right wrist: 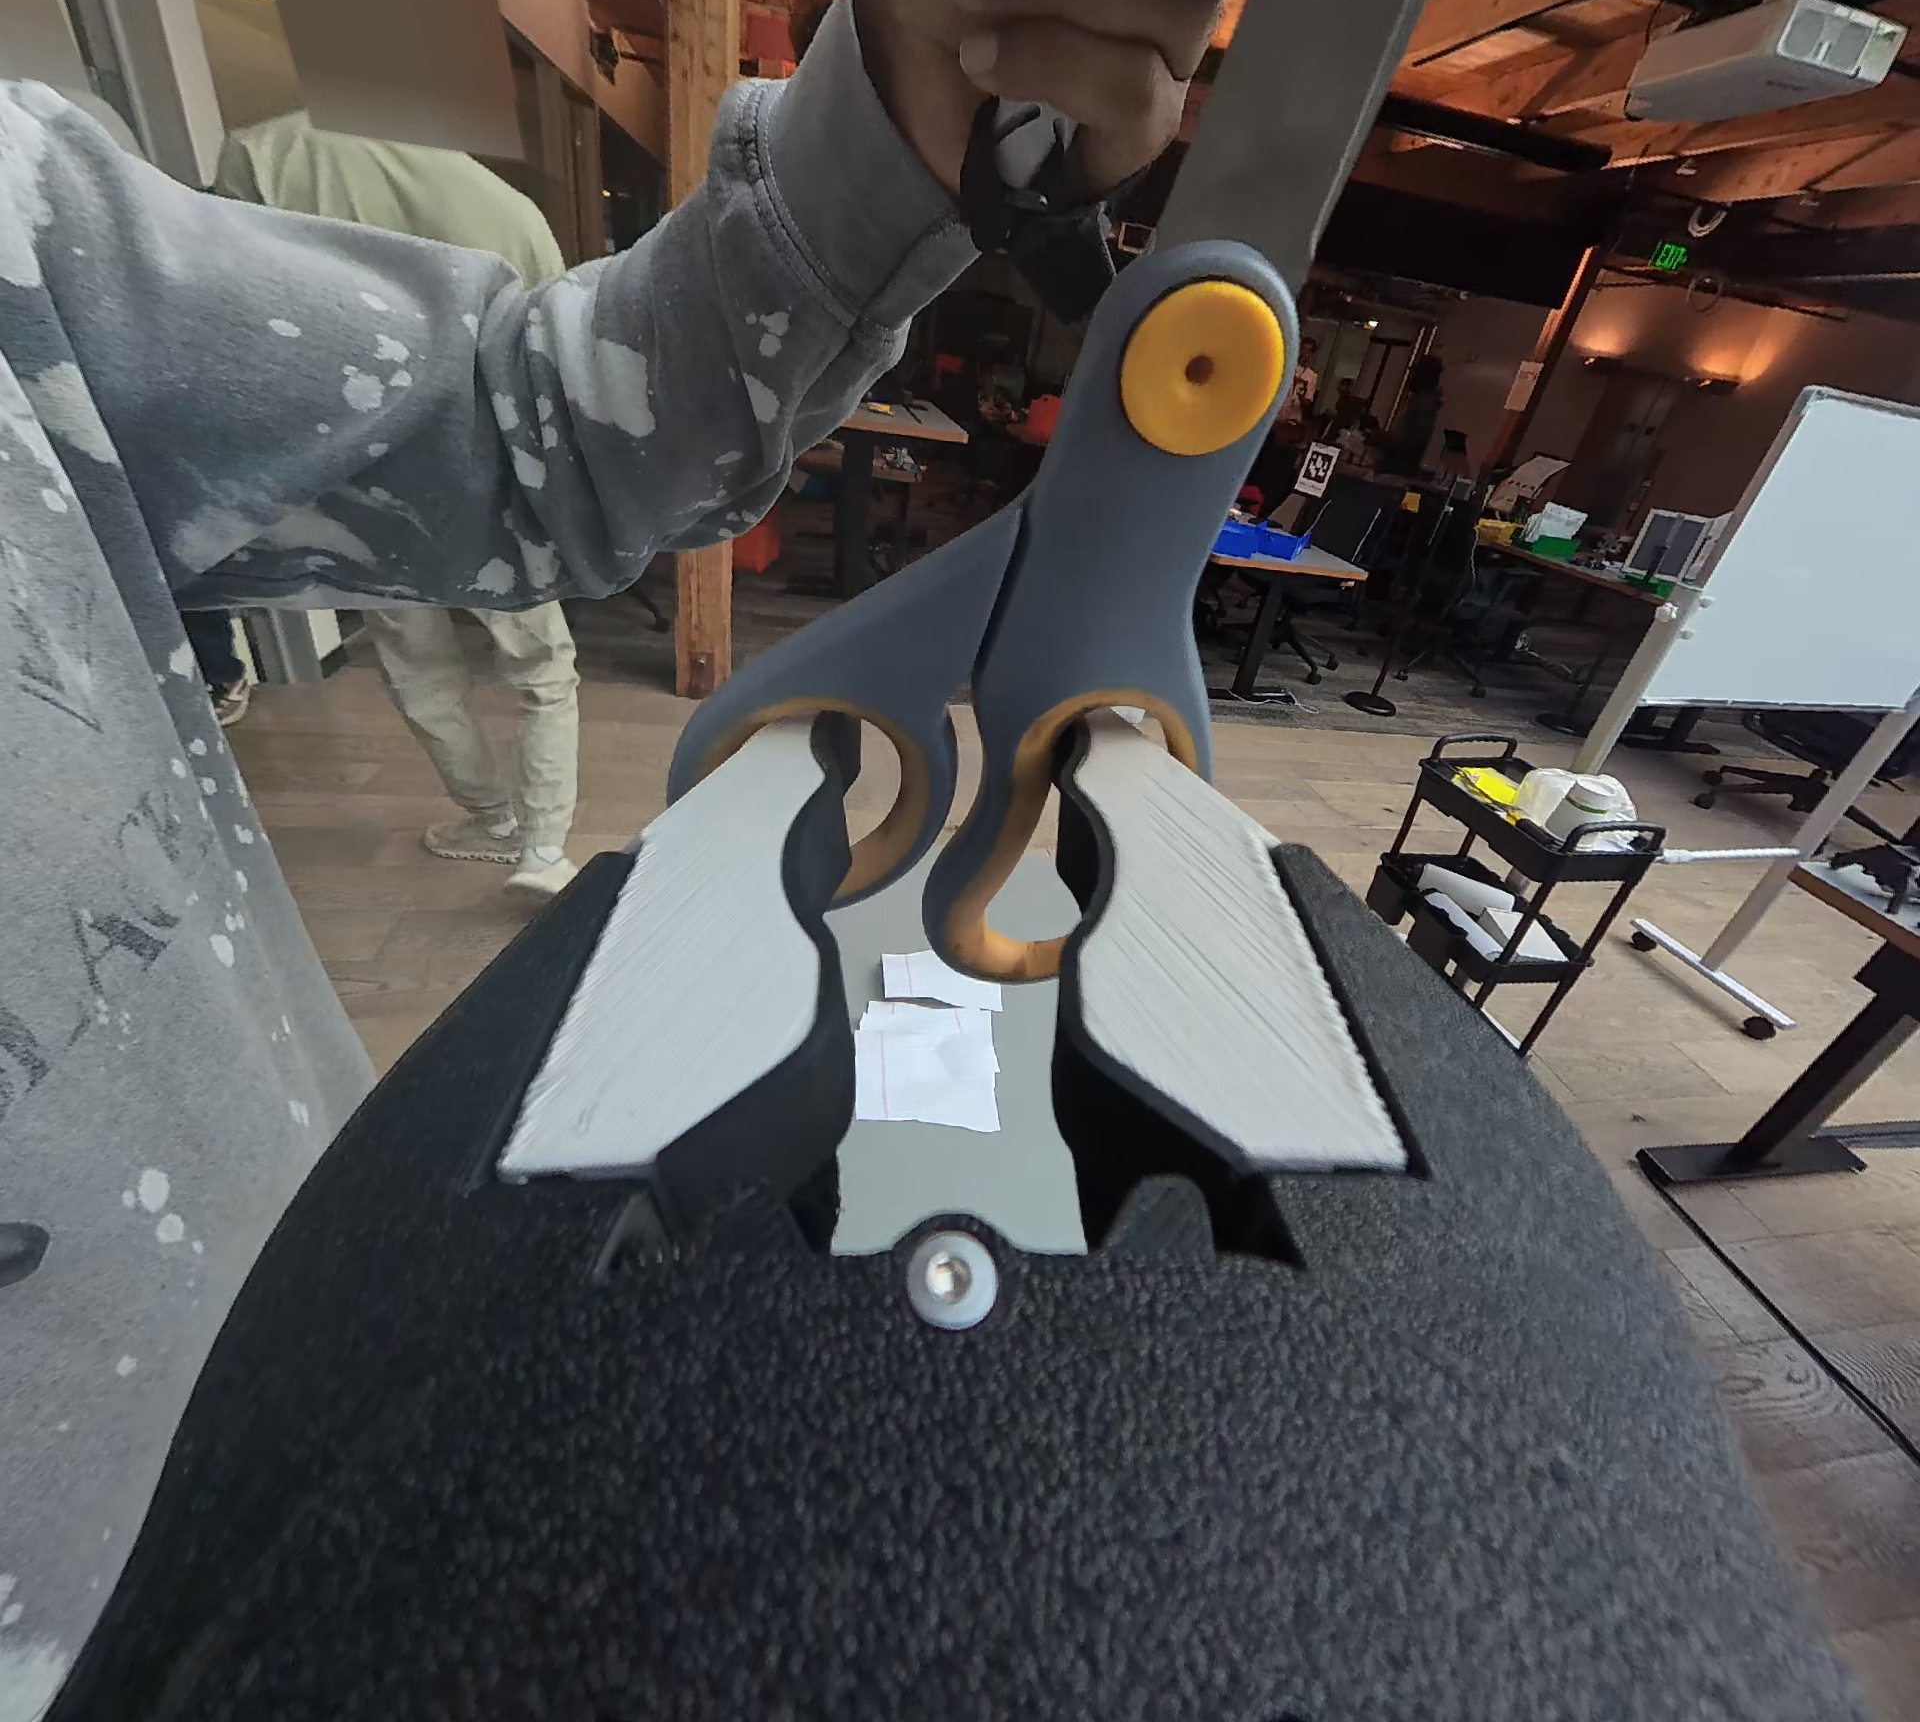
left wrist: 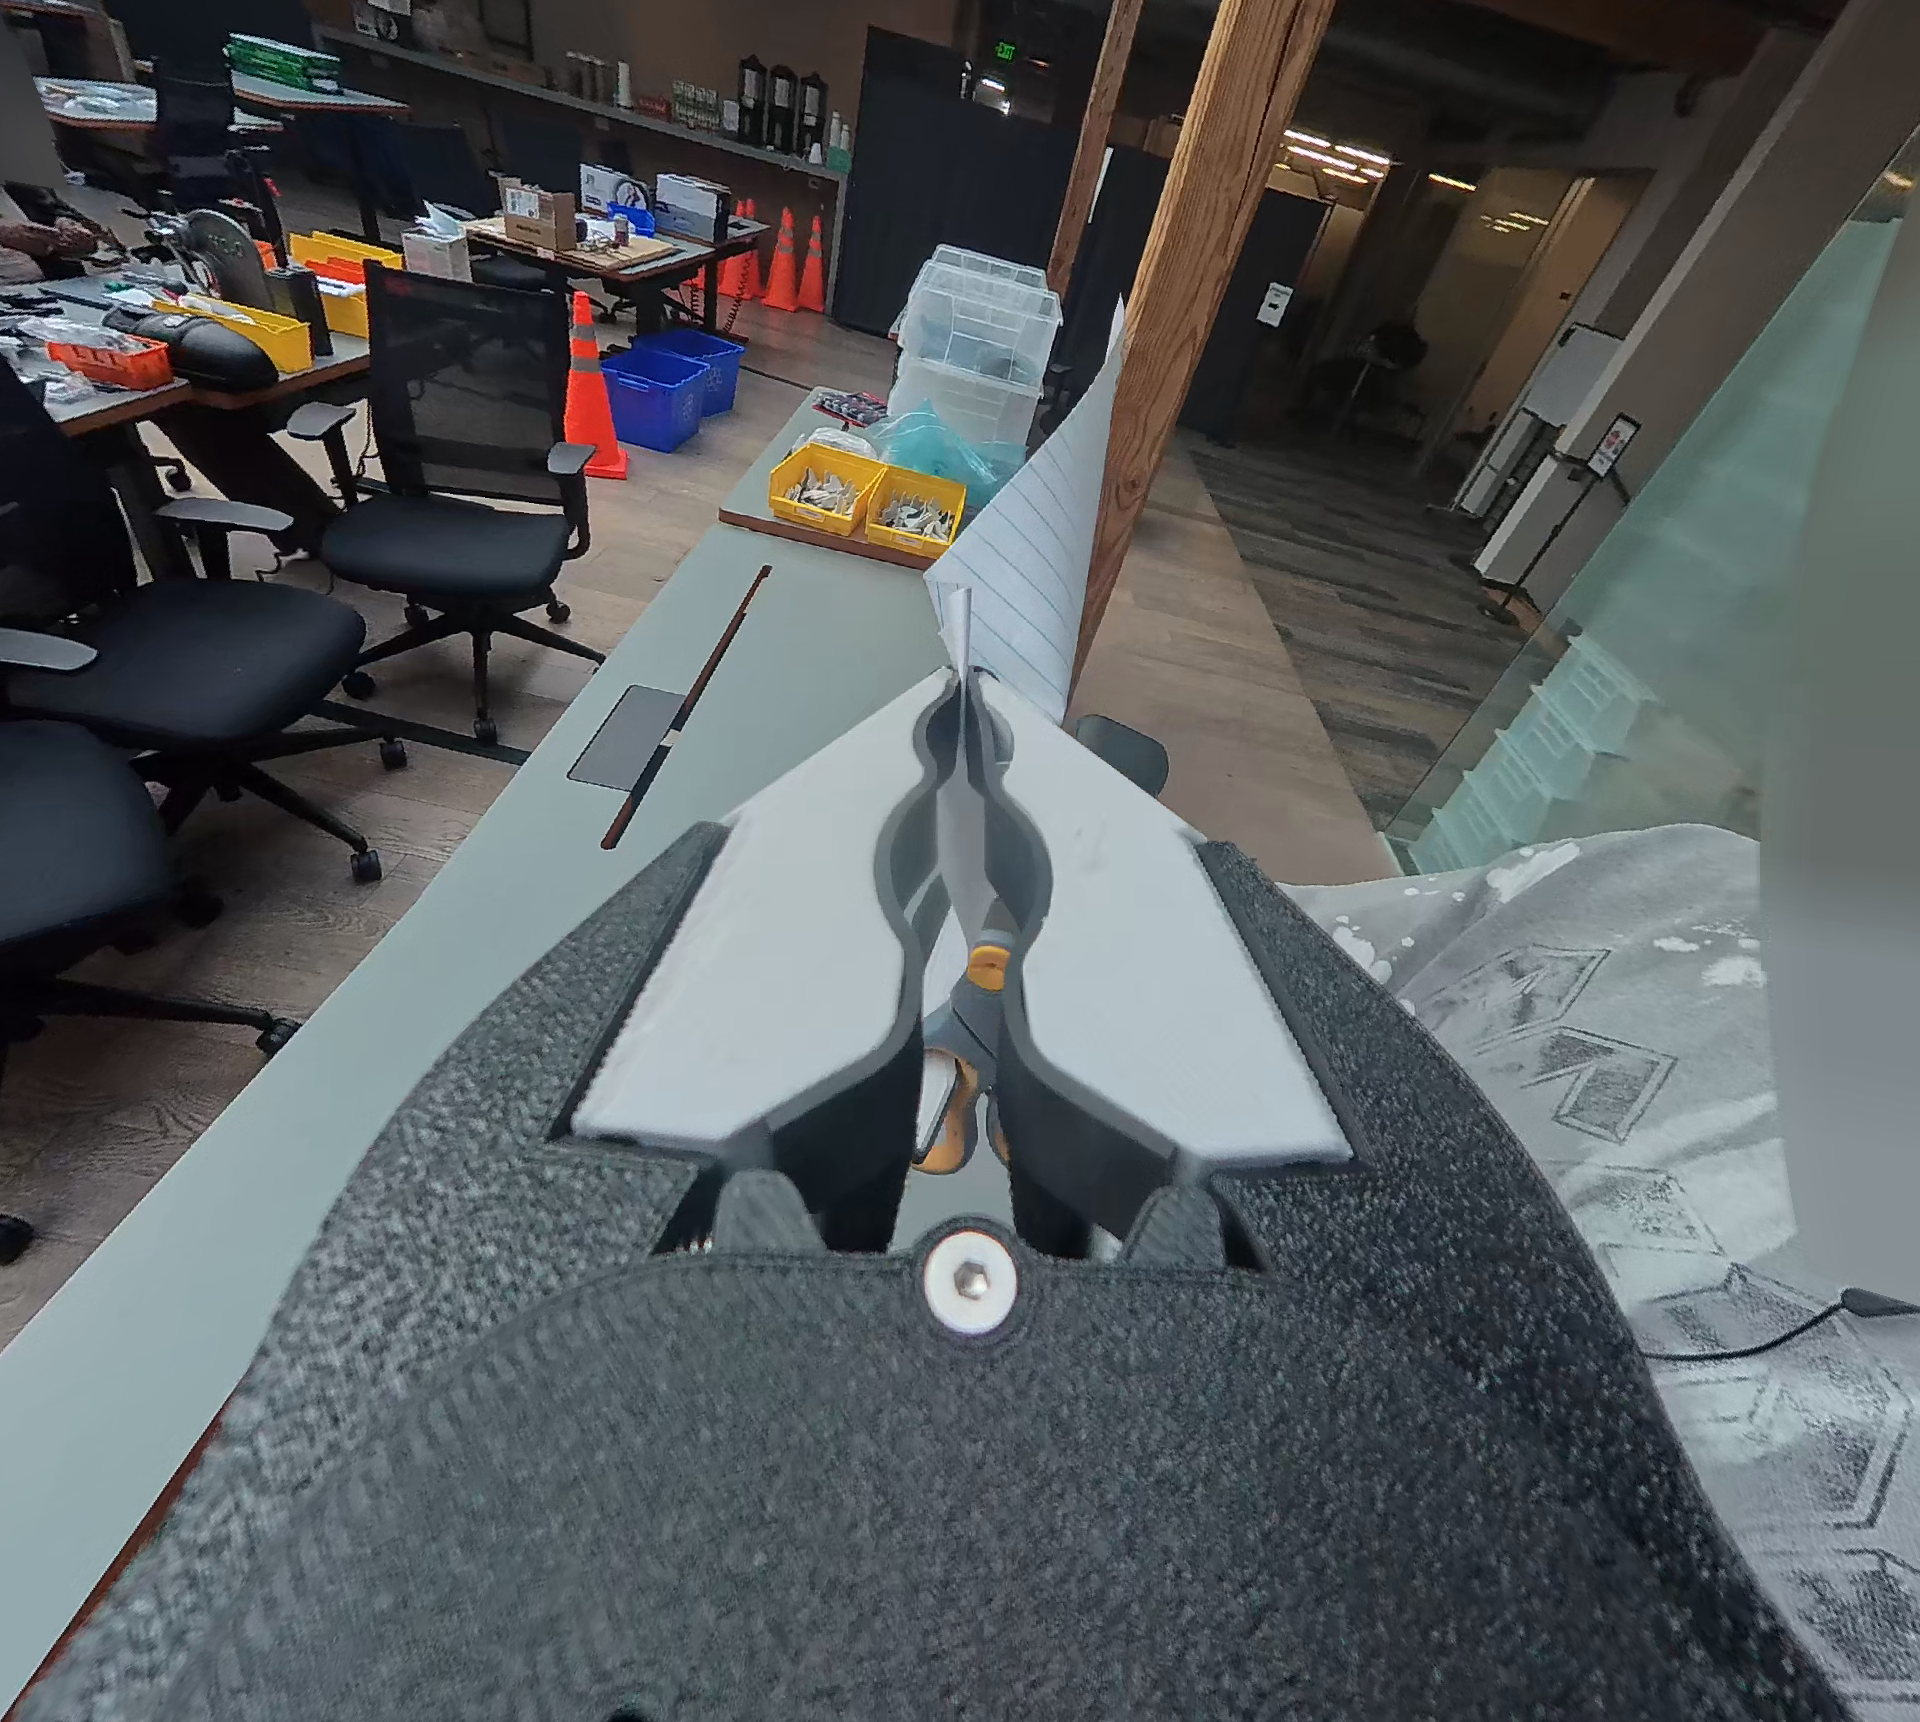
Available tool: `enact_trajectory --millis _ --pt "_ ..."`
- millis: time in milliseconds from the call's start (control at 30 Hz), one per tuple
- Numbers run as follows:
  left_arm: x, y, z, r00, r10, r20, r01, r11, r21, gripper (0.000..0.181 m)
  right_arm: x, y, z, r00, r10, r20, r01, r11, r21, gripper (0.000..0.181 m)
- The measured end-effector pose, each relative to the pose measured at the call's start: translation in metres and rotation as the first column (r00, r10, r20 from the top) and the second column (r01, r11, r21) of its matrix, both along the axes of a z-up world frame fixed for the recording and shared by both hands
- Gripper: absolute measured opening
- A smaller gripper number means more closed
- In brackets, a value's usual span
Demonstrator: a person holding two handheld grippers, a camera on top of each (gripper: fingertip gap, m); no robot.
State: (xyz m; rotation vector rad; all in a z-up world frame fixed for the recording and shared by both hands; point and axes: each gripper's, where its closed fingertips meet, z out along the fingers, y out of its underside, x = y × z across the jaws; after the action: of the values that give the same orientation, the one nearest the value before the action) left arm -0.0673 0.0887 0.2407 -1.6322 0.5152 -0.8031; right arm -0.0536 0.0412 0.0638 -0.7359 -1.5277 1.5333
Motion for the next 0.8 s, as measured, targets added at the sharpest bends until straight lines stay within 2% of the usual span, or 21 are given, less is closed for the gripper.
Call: enact_trajectory --millis 233,800 --pt "-0.003 0.002 0.002 0.999 0.027 -0.043 -0.028 0.999 -0.02 0.0 -0.001 0.003 -0.004 1.0 -0.009 0.017 0.009 1.0 -0.001 0.04" --pt "-0.002 0.006 -0.03 0.989 0.024 -0.145 -0.042 0.991 -0.125 0.0 0.001 0.011 -0.006 0.997 -0.037 0.061 0.035 0.999 0.024 0.054"
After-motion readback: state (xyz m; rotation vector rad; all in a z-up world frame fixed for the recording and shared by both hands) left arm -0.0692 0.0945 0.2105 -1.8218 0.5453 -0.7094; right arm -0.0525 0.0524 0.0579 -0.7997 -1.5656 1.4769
